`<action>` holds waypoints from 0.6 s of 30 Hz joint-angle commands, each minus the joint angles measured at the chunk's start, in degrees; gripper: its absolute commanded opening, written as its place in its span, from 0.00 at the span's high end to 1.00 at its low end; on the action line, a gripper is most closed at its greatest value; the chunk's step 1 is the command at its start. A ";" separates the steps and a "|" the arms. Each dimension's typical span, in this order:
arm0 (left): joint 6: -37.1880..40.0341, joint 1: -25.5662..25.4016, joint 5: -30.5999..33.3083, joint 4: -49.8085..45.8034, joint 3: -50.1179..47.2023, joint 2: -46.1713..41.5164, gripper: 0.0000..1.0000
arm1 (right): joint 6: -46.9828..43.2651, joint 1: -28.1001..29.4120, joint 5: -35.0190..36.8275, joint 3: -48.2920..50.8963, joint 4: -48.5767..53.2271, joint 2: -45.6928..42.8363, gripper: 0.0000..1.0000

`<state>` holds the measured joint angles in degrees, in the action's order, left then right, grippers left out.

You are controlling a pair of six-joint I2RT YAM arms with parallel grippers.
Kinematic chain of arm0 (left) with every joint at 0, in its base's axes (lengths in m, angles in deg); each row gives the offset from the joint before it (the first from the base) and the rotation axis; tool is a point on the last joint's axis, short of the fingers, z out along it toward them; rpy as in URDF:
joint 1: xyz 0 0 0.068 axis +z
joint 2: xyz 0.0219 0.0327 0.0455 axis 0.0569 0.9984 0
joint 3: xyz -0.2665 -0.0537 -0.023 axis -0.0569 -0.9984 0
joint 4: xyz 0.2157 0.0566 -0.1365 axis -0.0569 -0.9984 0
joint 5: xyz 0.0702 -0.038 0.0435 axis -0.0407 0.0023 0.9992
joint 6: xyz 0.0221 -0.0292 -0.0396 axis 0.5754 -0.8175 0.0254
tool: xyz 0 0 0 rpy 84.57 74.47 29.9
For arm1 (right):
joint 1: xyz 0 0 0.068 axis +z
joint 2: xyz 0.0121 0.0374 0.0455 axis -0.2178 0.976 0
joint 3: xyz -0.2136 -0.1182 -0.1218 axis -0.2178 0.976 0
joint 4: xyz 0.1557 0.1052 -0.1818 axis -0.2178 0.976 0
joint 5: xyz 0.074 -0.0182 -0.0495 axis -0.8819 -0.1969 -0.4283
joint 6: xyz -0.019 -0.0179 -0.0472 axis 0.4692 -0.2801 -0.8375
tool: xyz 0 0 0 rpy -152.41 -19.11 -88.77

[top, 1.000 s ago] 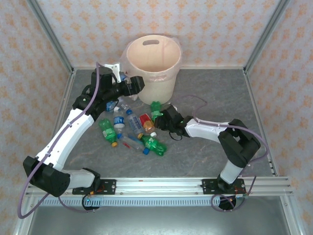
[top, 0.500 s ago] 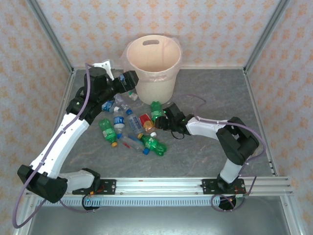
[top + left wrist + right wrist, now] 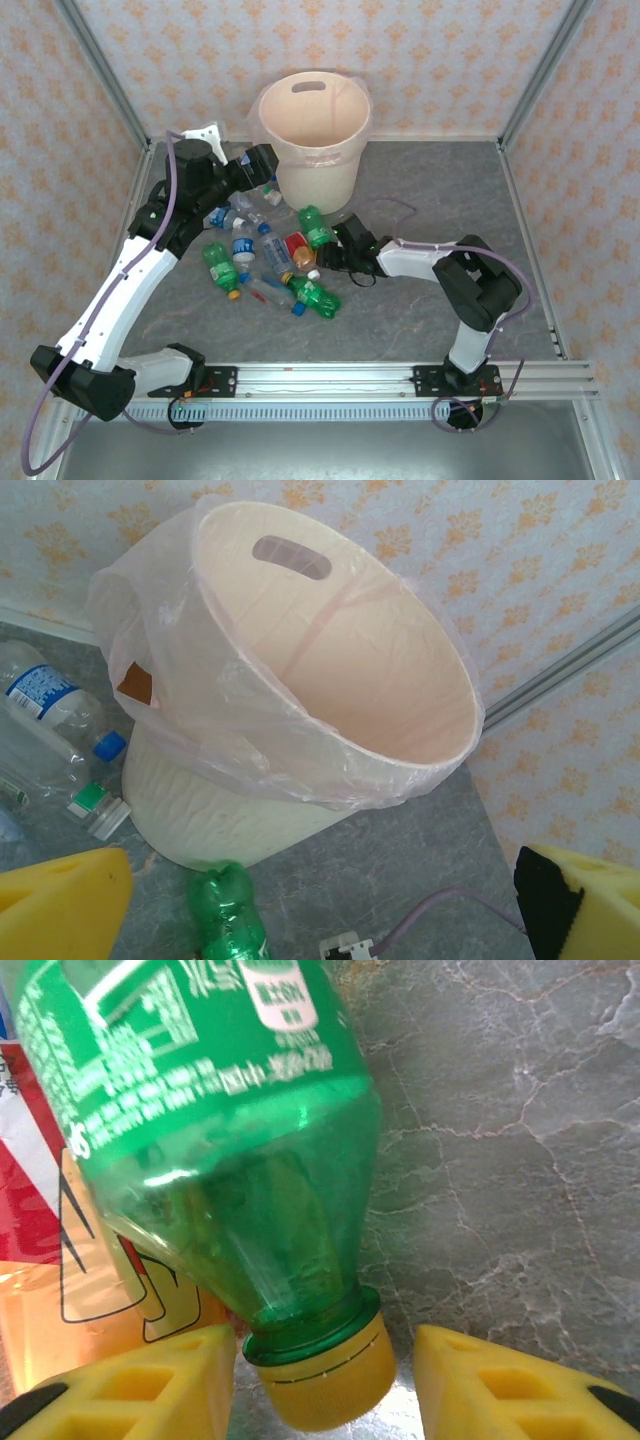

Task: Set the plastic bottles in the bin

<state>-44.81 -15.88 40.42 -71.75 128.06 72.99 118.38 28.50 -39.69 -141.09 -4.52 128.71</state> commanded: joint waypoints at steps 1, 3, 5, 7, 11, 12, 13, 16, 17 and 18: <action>2.47 -0.64 -0.76 -1.34 2.19 0.69 0.01 | 0.80 -0.10 0.73 -1.58 -1.05 1.33 0.49; 3.27 -0.62 -1.62 -1.71 2.73 1.11 0.01 | 0.87 -0.12 1.42 -2.01 -0.81 1.27 0.48; 4.14 -0.64 -2.50 -2.56 3.31 1.20 0.01 | 0.53 -0.12 2.46 -2.79 -0.03 1.43 0.48; 5.20 -0.64 -3.93 -2.51 2.99 1.03 0.01 | -0.14 -0.12 3.07 -3.39 0.37 1.62 0.48; 6.77 -0.59 -4.80 -1.99 1.65 0.35 0.01 | -1.20 -0.12 4.54 -4.17 1.19 2.17 0.46; 6.89 -0.64 -5.03 -2.35 1.60 0.24 0.01 | -1.44 -0.12 4.59 -4.18 1.37 2.18 0.46; 6.93 -0.60 -5.39 -2.50 1.54 0.23 0.01 | -1.68 -0.15 4.53 -4.27 1.57 2.21 0.45; 7.21 -0.62 -6.11 -2.38 1.21 -0.07 0.01 | -2.87 -0.12 4.43 -4.45 2.09 2.02 0.42; 7.29 -0.63 -6.16 -2.33 1.16 -0.05 0.01 | -3.24 -0.12 4.51 -4.44 2.24 1.96 0.40; 7.44 -0.63 -6.08 -2.24 1.16 0.08 0.01 | -3.99 -0.21 4.81 -4.69 2.66 1.98 0.38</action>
<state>-39.02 -15.88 35.50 -73.17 129.37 74.02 116.67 28.50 -36.85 -144.12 -3.67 130.28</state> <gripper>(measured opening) 0.992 0.608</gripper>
